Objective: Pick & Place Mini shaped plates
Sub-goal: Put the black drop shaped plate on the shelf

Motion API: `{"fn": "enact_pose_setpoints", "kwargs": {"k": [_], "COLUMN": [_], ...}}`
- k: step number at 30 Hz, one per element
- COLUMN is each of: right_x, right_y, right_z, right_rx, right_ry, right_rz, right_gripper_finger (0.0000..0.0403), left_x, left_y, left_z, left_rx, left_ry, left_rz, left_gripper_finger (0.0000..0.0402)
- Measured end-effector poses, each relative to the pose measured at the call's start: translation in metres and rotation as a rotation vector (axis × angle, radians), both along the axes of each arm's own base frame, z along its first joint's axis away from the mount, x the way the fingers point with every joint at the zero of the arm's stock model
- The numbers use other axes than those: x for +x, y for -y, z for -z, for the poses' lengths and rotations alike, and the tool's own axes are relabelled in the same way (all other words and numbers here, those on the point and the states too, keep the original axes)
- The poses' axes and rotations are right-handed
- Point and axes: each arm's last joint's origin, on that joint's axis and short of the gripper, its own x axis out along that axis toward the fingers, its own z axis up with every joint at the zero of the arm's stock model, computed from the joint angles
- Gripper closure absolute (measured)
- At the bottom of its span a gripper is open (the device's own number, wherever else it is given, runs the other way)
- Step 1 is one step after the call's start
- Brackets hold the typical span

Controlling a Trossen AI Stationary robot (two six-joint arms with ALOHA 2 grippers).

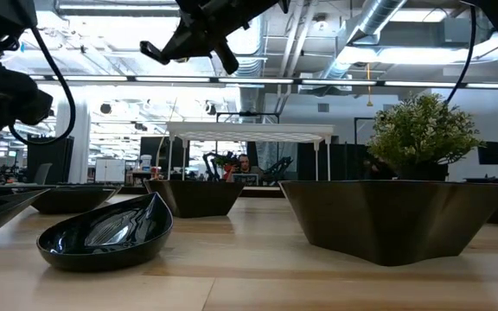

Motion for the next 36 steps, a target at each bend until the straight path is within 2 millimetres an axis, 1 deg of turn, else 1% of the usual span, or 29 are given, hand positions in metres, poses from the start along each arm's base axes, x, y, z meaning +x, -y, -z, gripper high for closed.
{"fn": "enact_pose_setpoints", "kwargs": {"k": [6,16,22,30,36], "right_x": [-0.001,-0.008,-0.014,-0.02,-0.026], "right_y": [0.013,0.05,0.073,0.091,0.11], "right_z": [0.0,0.0,0.003,0.003,0.003], "right_rx": [0.0,0.0,0.005,0.001,0.0], "right_ry": [-0.001,-0.003,-0.033,-0.032,-0.036], "right_rz": [0.028,0.108,0.157,0.208,0.254], "right_gripper_finger": [0.0403,0.0403,0.0403,0.0403,0.0403], "left_x": [0.001,0.001,0.001,0.001,0.0], "left_y": [-0.001,-0.002,-0.002,-0.002,-0.002], "left_z": [0.0,0.001,0.001,0.001,-0.002], "left_rx": [0.035,0.06,0.067,0.069,0.04], "left_ry": [0.029,0.045,0.05,0.051,0.071], "left_rz": [-0.042,-0.054,-0.055,-0.055,-0.046], "left_gripper_finger": [0.0398,0.0388,0.0387,0.0386,0.0386]}}
